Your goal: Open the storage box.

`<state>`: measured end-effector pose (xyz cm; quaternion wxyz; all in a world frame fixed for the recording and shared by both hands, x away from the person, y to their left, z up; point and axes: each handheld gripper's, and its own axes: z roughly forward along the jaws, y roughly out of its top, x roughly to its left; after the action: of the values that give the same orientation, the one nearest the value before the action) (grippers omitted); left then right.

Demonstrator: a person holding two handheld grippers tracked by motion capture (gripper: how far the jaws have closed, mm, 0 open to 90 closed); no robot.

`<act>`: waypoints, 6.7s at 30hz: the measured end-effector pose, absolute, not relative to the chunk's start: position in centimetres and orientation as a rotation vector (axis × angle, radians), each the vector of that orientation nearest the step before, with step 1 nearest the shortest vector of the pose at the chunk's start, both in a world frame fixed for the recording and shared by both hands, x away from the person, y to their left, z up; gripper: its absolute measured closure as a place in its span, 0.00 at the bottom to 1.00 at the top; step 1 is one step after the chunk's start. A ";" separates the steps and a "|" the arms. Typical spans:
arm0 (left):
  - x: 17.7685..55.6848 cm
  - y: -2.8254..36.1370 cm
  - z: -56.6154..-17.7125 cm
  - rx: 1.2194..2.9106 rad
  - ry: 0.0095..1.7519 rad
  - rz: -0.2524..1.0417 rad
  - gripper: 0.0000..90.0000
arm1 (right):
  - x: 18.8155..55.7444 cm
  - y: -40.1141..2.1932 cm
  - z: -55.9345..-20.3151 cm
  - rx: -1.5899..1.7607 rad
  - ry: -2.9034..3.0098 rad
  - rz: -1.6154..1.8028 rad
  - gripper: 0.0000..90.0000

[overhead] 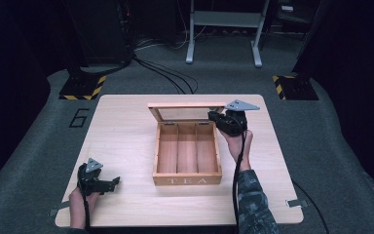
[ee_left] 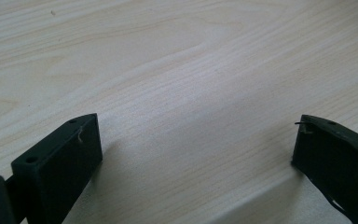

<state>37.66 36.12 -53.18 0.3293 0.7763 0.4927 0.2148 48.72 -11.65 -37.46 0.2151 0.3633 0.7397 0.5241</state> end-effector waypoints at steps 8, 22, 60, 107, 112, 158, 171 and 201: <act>37.7 36.1 -53.2 2.031 1.289 0.562 0.01 | 49.1 -11.7 -37.2 1.008 2.045 1.457 0.94; 37.7 36.1 -53.2 2.031 1.289 0.562 0.01 | 49.3 -11.6 -37.1 1.015 2.036 1.461 0.94; 37.7 36.1 -53.2 2.031 1.288 0.562 0.01 | 49.3 -11.6 -37.1 1.015 2.033 1.461 0.94; 37.7 36.1 -53.2 2.034 1.289 0.555 0.01 | 49.3 -11.6 -37.1 1.013 2.031 1.459 0.94; 37.7 36.1 -53.2 2.034 1.289 0.555 0.01 | 49.3 -11.6 -37.1 1.013 2.031 1.458 0.94; 37.7 36.1 -53.2 2.031 1.285 0.562 0.01 | 48.7 -11.8 -37.5 1.012 2.027 1.480 0.94; 37.7 36.2 -53.2 2.041 1.280 0.562 0.01 | 47.2 -12.1 -38.3 0.998 2.032 1.505 0.94; 37.7 36.1 -53.2 2.035 1.284 0.561 0.01 | 41.6 -13.4 -43.9 1.036 2.110 1.506 0.93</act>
<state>37.68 36.14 -53.17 0.3290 0.7778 0.4907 0.2145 41.65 -13.36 -43.92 0.1741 0.3656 0.7441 0.5313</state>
